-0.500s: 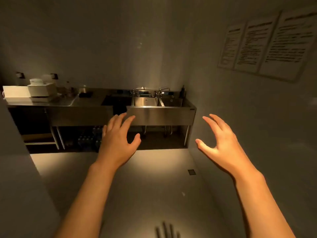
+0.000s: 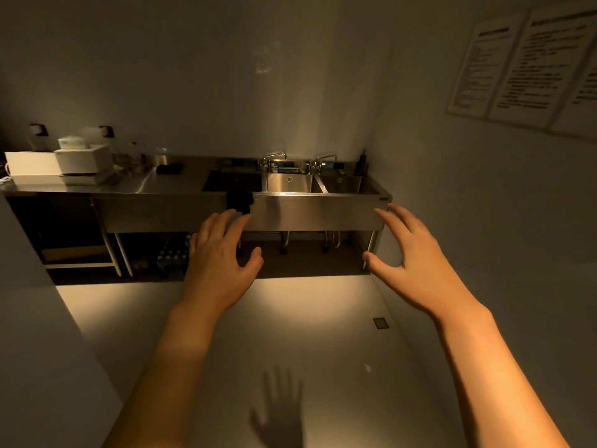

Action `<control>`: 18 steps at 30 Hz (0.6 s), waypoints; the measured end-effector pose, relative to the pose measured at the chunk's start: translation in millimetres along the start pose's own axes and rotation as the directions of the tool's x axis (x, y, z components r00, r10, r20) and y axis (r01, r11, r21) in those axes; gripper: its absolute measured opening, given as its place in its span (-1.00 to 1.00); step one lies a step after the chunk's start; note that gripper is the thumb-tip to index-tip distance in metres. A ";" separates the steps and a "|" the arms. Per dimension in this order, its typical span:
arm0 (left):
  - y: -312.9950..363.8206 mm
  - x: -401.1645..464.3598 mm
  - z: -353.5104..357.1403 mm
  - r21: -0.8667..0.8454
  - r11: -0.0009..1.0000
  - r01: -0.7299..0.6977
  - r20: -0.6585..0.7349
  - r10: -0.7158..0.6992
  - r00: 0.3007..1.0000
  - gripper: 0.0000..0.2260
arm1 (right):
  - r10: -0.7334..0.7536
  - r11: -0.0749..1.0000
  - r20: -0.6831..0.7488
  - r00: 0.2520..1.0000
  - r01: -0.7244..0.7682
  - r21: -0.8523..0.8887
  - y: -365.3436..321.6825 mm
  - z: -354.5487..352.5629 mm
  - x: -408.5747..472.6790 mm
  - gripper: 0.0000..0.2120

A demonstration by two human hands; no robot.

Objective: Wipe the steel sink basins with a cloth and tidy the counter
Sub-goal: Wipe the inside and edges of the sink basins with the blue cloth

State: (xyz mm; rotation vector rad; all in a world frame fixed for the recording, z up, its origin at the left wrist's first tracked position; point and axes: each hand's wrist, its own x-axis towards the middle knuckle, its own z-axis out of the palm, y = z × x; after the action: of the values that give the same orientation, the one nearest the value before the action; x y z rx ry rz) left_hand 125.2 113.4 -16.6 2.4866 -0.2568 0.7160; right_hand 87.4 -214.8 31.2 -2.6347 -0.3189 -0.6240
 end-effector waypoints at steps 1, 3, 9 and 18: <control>-5.1 4.0 -0.3 -0.002 1.000 0.009 -0.005 -0.009 1.000 -0.42 | -0.002 1.000 -0.004 1.000 0.002 0.004 -1.0 3.3 6.7 -0.27; -14.4 12.2 0.5 -0.007 1.000 0.018 -0.014 -0.019 1.000 -0.41 | -0.014 1.000 -0.003 1.000 0.014 0.005 -3.9 9.2 19.9 -0.27; -30.0 34.6 9.5 -0.001 1.000 0.027 -0.017 -0.027 0.999 -0.41 | -0.037 0.998 0.004 0.999 0.037 0.055 6.1 33.2 56.7 -0.27; -53.9 87.8 37.2 0.112 0.989 0.095 -0.060 -0.089 0.994 -0.47 | -0.077 0.978 0.045 0.996 0.067 0.196 50.3 89.7 142.0 -0.24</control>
State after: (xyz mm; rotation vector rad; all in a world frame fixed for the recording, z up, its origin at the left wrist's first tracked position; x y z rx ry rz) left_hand 232.4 135.5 -19.7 2.5635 -0.0825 0.7789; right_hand 260.7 -202.3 7.9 -2.4634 -0.4689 -0.5192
